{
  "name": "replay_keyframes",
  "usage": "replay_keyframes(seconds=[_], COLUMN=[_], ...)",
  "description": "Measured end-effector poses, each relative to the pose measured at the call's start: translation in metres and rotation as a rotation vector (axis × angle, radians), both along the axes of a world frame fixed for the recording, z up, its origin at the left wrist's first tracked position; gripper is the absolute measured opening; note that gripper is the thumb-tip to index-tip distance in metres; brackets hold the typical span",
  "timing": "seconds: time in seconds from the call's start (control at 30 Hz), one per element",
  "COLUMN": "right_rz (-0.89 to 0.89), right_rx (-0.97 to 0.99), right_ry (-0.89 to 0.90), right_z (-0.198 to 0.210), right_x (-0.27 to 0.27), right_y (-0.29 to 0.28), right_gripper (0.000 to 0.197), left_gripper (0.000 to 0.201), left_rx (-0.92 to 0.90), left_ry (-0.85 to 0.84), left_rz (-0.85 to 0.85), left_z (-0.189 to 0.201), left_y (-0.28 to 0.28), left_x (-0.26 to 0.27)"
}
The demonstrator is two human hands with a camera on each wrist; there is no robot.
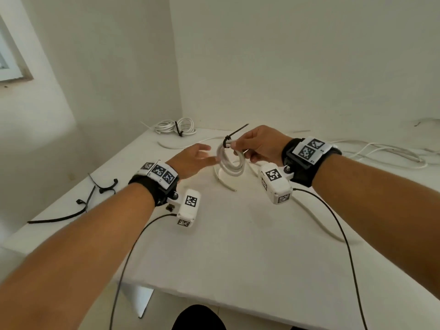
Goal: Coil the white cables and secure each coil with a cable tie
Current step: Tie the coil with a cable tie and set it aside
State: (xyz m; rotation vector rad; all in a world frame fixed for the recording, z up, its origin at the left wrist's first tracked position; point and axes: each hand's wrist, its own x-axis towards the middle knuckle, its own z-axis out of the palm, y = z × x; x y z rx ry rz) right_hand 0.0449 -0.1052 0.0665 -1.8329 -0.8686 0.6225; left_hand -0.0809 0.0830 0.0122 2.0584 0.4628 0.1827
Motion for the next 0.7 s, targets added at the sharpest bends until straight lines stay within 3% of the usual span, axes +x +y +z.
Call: replay_keyframes(seconds=[0.1, 0.3, 0.43, 0.7], right_rz=[-0.107, -0.097, -0.054, 0.016], right_rx=[-0.069, -0.201, -0.338, -0.478], right_ry=[-0.176, -0.432, -0.672, -0.966], right_z=[-0.001, 0.006, 0.008, -0.005], right_x=[0.022, 0.051, 0.069, 0.104], right_y=[0.026, 0.088, 0.145, 0.236], right_gripper=[0.030, 0.013, 0.013, 0.025], left_gripper=[0.093, 0.110, 0.124, 0.125], left_rx=[0.392, 0.684, 0.703, 0.629], left_ry=[0.354, 0.640, 0.733, 0.823], left_rz=[0.031, -0.015, -0.042, -0.123], left_z=[-0.006, -0.019, -0.026, -0.028], left_y=[0.033, 0.052, 0.067, 0.074], left_x=[0.001, 0.015, 0.023, 0.025])
